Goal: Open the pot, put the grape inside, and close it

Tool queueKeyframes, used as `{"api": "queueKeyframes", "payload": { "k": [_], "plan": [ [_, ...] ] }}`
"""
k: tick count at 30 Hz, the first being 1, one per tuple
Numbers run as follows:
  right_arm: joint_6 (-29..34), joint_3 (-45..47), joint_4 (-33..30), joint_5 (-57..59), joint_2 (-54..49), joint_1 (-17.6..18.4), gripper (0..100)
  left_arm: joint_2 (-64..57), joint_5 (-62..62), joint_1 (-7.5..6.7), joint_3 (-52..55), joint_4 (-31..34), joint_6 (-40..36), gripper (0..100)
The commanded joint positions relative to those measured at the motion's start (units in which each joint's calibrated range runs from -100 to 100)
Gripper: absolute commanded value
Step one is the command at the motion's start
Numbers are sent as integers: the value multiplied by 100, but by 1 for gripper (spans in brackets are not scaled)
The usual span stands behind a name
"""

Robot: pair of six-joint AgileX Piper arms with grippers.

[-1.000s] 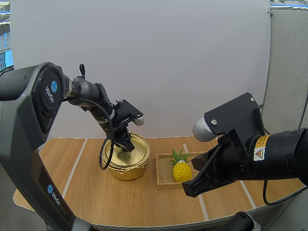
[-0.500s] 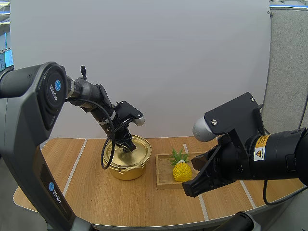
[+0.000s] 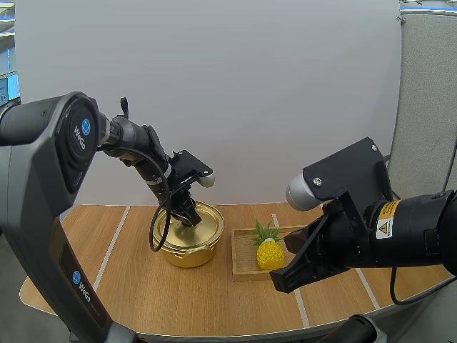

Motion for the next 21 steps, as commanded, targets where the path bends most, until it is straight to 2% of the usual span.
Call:
{"api": "queueKeyframes", "payload": {
  "k": [1,21],
  "plan": [
    [18,12,-27,1,-46,-22,0,123,652,-27,77,312,60,0],
    [18,12,-27,1,-46,-22,0,131,1060,-27,62,336,36,0]
  ]
}}
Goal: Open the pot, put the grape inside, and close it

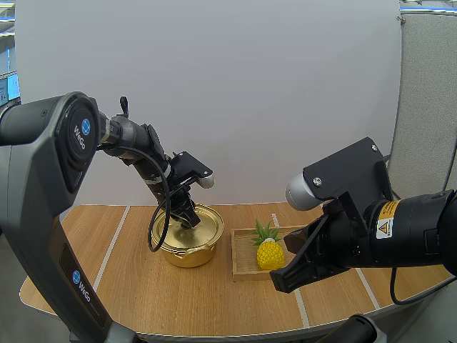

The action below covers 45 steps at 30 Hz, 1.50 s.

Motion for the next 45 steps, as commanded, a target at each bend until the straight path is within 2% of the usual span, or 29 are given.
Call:
{"api": "queueKeyframes", "payload": {
  "k": [1,3,4,5,7,9,16,25,34,45],
  "plan": [
    [18,12,-27,1,-46,-22,0,106,692,-27,115,271,50,0],
    [18,12,-27,1,-46,-22,0,106,692,-27,115,271,50,7],
    [18,12,-27,1,-46,-22,0,106,692,-27,115,271,50,13],
    [18,12,-27,1,-46,-22,0,106,709,-27,115,271,50,24],
    [18,12,-27,1,-46,-22,0,95,771,-27,115,271,50,53],
    [18,12,-27,1,-46,-22,0,84,803,-27,115,271,50,100],
    [18,12,-27,1,-46,-22,0,84,1500,-27,-197,250,31,100],
    [18,12,-27,1,-46,-22,0,-397,2663,-27,-1150,299,-102,100],
    [18,12,-27,1,-46,-22,0,-1669,2948,-27,-2227,816,-519,100],
    [18,12,-27,1,-46,-22,0,-3459,2948,-27,-3192,889,-621,100]
  ]
}}
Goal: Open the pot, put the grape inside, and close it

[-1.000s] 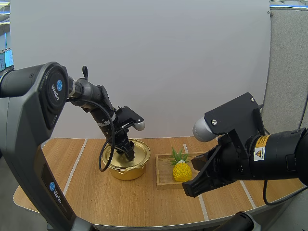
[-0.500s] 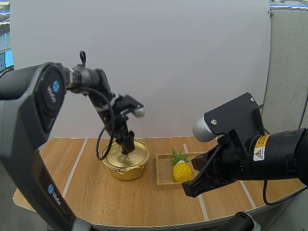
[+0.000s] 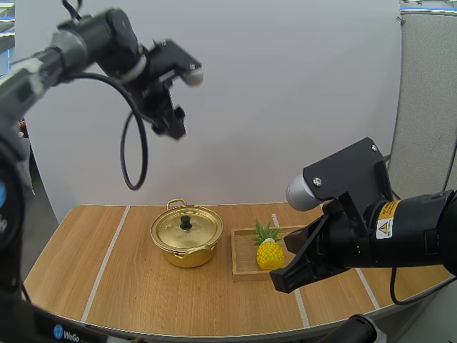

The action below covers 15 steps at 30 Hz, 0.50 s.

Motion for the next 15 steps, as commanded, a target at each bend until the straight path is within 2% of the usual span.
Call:
{"api": "queueKeyframes", "payload": {
  "k": [1,15],
  "plan": [
    [18,12,-27,1,-46,-22,0,-1029,83,-27,-472,124,-92,100],
    [18,12,-27,1,-46,-22,0,-2962,83,-27,-522,324,-724,100]
  ]
}}
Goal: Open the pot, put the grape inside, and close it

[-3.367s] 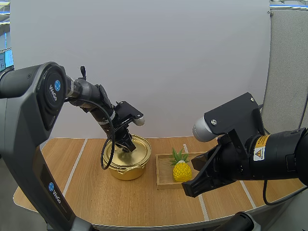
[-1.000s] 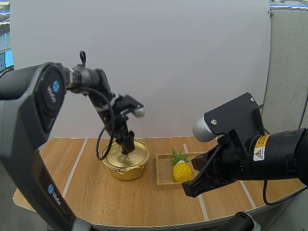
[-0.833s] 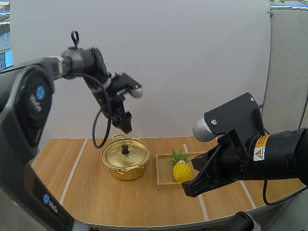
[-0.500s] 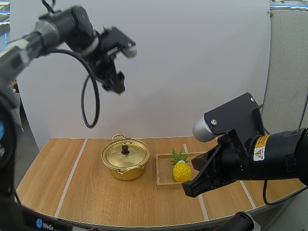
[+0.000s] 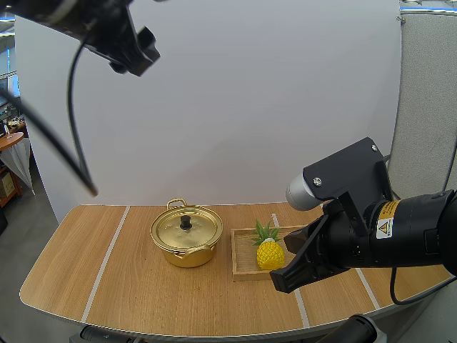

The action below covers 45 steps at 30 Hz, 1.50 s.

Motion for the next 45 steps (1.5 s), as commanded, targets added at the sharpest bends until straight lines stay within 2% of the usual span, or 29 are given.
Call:
{"api": "queueKeyframes", "payload": {
  "k": [1,5,6,7,10,11,16,21,25,28,34,37,41,45],
  "plan": [
    [18,12,-27,1,-46,-22,0,-384,63,-27,-27,41,-326,100],
    [18,12,-10,1,-46,-22,0,-787,63,-27,-27,93,-717,100],
    [18,12,16,1,-46,-22,0,-902,63,-27,-27,146,-833,82],
    [18,12,16,1,-46,-22,0,-974,63,-27,-27,212,-942,71],
    [18,12,62,1,-46,-50,0,-1278,63,-27,116,373,-1149,10],
    [18,12,62,1,-46,-64,0,-1360,63,-27,180,377,-1161,0],
    [18,12,147,1,-46,-274,0,-1839,63,-27,781,339,-1231,0],
    [18,12,338,-109,-189,-583,0,-2293,63,-27,1710,302,-1625,0],
    [18,12,532,-842,-498,-767,0,-2853,5,-27,2506,305,-1969,0],
    [46,12,558,-1316,-736,-862,0,-3246,-907,-27,2979,305,-2279,0],
    [240,12,434,-2336,-887,-977,0,-3842,-1979,-27,3673,305,-3189,0],
    [375,12,175,-3307,-887,-1045,0,-4062,-2197,-27,3970,317,-3505,0],
    [392,12,-7,-4191,-887,-1198,0,-4291,-2488,-27,4412,328,-3527,0],
    [404,12,-21,-4622,-887,-1368,0,-4610,-3071,50,4883,341,-3542,0]
  ]
}}
